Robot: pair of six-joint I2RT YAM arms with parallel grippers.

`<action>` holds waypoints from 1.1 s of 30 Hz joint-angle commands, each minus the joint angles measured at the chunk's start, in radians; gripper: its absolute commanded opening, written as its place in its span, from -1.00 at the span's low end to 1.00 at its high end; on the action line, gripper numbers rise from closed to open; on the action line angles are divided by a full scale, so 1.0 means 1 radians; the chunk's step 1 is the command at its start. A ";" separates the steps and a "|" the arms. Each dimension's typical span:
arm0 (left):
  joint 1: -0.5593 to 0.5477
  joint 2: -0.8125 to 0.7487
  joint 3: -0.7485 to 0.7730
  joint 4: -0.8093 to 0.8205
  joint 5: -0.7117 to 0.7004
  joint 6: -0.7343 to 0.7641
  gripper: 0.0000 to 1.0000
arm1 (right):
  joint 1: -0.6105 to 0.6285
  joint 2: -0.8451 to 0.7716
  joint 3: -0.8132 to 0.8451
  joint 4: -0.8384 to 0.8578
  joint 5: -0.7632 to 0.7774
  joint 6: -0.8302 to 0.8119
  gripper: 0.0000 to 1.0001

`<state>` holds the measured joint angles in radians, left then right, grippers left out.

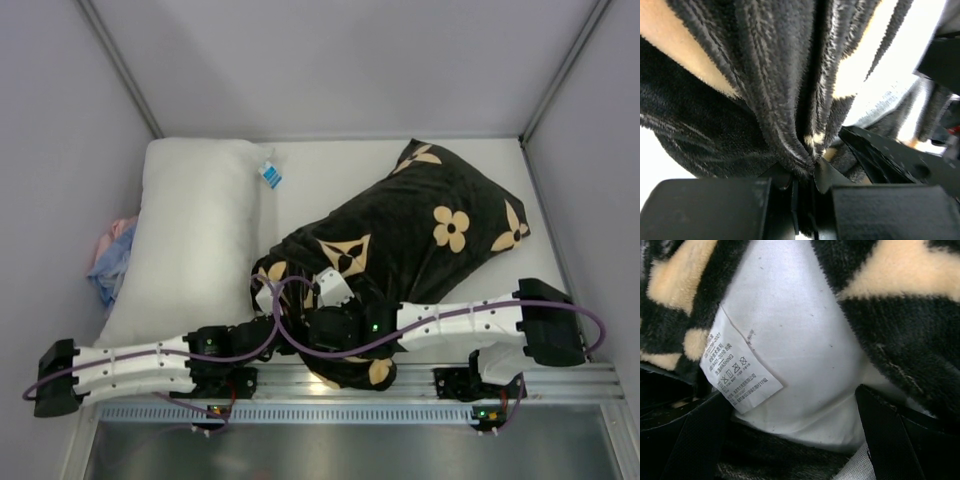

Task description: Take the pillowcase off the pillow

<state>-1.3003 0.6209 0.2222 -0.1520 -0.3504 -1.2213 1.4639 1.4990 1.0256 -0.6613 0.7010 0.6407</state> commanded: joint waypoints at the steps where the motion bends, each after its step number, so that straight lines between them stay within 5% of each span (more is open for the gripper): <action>1: -0.005 -0.039 -0.020 -0.055 0.034 -0.004 -1.00 | -0.025 -0.005 -0.039 -0.055 0.035 0.046 0.99; 11: -0.005 0.034 -0.046 0.035 0.068 -0.014 -1.00 | -0.068 0.136 0.110 -0.011 -0.012 0.042 0.99; 22: -0.005 0.145 -0.041 0.111 0.102 -0.001 -1.00 | -0.160 0.122 0.022 0.026 0.051 0.062 0.99; 31: -0.005 0.066 -0.023 0.052 0.082 0.014 -0.98 | -0.106 0.200 -0.137 0.198 -0.093 0.088 0.31; 33: -0.005 0.043 -0.017 0.039 0.079 0.022 -0.97 | -0.106 0.251 -0.125 0.221 -0.095 0.082 -0.35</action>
<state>-1.2949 0.6899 0.1917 -0.0608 -0.3180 -1.2236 1.3750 1.6165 0.9684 -0.4908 0.7044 0.6853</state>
